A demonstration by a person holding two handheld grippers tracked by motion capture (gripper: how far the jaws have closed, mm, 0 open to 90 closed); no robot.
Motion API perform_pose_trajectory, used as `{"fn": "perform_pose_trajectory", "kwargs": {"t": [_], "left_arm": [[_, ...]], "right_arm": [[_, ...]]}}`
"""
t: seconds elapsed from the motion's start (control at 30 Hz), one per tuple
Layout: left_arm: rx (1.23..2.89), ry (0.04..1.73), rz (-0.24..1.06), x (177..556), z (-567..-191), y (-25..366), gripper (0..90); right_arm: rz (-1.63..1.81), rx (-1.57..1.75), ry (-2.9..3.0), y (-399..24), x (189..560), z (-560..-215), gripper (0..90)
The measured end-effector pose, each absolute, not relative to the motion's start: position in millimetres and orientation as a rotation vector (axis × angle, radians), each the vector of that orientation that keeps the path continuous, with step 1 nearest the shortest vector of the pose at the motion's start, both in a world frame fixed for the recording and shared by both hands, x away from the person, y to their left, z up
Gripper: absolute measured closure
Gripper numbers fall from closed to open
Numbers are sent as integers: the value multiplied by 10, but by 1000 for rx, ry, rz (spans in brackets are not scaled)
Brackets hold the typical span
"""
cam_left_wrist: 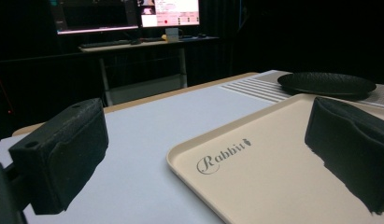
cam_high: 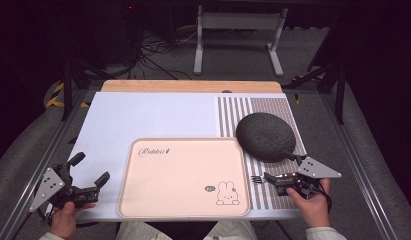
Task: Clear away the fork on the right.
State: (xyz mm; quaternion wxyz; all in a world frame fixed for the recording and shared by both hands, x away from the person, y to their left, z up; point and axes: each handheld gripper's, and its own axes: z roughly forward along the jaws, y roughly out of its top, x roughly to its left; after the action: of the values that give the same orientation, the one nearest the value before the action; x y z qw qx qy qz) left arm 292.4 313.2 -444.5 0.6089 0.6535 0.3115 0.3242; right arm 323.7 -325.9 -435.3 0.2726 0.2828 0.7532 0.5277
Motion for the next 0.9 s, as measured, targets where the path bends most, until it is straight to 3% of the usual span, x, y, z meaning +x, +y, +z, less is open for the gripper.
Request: {"fn": "perform_pose_trajectory", "kwargs": {"t": [0.9], "left_arm": [[1506, 724, 750, 2917, -4443, 3135, 2]], "right_arm": [[1517, 783, 1989, -3316, 3276, -4136, 23]]}}
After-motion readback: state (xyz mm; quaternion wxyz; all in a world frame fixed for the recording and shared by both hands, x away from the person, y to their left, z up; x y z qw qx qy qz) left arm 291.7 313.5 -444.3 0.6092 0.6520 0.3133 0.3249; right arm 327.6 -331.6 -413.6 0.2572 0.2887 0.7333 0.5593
